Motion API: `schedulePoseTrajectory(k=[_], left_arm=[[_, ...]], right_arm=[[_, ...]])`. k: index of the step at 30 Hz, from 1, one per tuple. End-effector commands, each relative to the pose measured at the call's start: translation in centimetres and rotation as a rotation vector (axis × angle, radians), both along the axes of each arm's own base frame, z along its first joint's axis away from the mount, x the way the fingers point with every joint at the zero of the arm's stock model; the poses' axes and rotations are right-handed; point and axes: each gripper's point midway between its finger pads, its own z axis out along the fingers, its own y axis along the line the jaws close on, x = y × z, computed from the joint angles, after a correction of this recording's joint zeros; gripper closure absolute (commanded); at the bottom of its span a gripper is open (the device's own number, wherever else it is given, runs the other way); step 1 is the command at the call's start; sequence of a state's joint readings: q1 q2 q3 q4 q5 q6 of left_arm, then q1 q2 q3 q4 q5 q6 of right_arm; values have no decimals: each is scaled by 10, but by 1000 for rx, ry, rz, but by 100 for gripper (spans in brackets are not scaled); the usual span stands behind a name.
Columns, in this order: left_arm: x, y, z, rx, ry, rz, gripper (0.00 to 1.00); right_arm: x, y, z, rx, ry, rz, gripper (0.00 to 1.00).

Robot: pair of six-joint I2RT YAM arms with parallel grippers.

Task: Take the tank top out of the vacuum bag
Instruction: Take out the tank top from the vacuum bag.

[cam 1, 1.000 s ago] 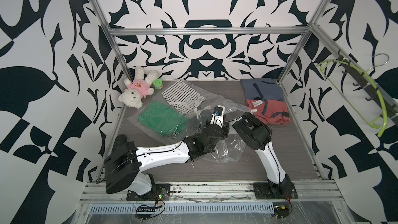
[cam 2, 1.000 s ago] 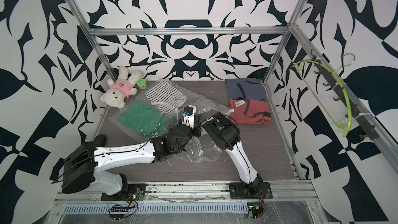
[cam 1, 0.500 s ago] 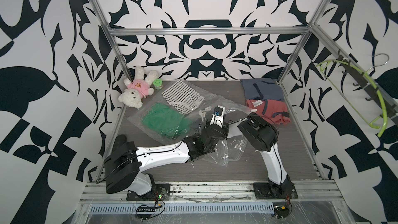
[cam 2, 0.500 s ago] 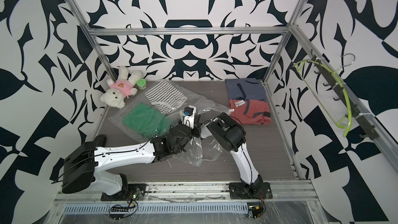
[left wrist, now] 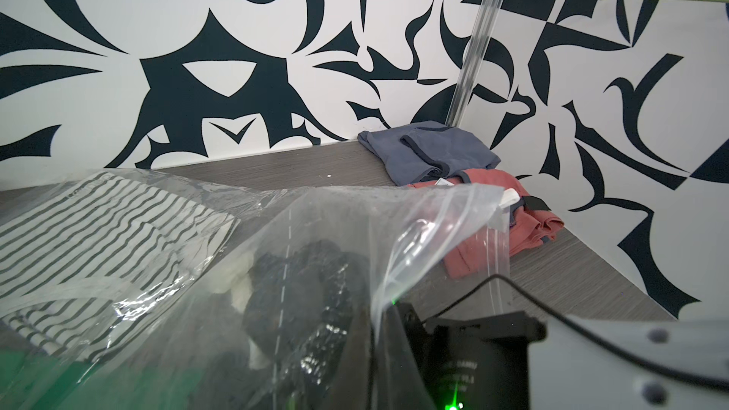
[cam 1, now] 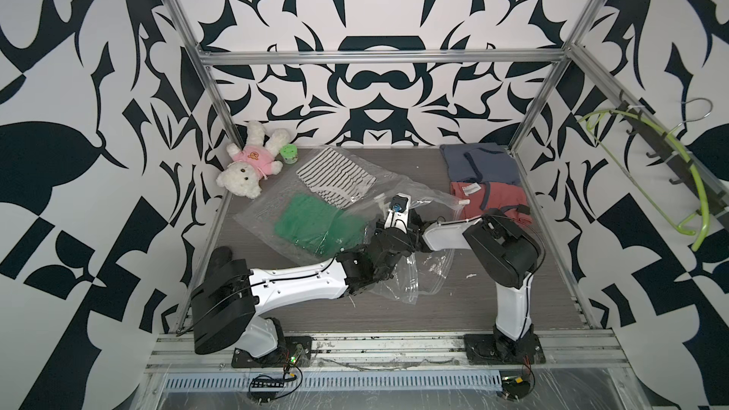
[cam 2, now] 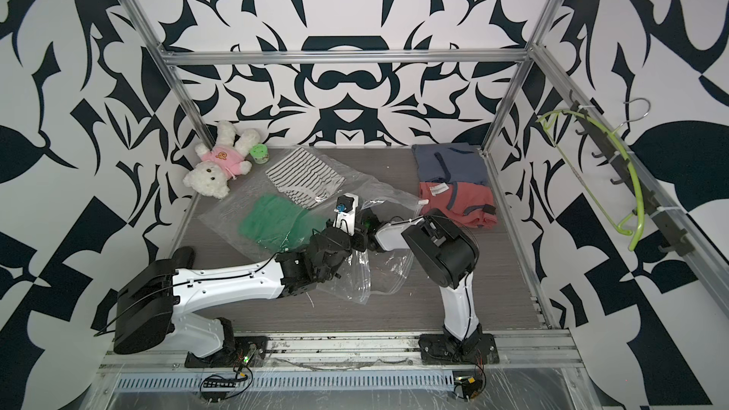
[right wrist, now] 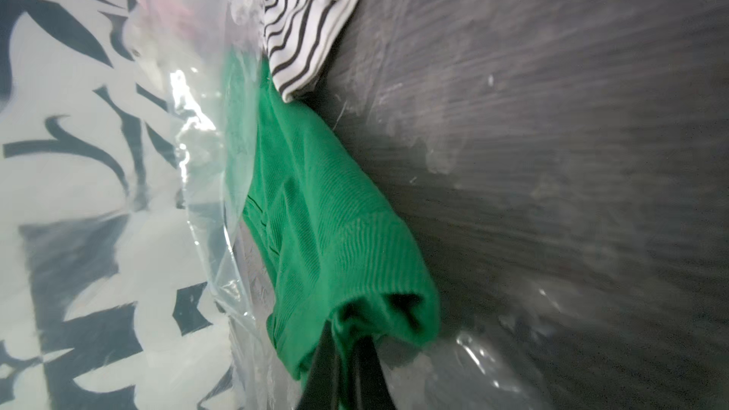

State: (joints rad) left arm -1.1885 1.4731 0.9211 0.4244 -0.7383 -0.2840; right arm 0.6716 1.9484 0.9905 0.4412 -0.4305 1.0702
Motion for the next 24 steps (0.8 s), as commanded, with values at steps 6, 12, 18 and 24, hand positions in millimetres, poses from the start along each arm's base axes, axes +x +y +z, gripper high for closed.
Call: schedulePoseTrajectory(k=[6,12,18,24], left_arm=[[5,8,-2,23,2,40,100],[7,10,-6,10,8,51,100],[9,9,-11,36,18,54,100],[11,10,-16,40,26,65,100]], right_arm=[[-5,-34,-7,-89,42,-15,100],[-5,-48,2,-119,34,-48,100],[-2,-74,7,-126,35,-110,100],[-3,-81,14,-165,0,-94,100]])
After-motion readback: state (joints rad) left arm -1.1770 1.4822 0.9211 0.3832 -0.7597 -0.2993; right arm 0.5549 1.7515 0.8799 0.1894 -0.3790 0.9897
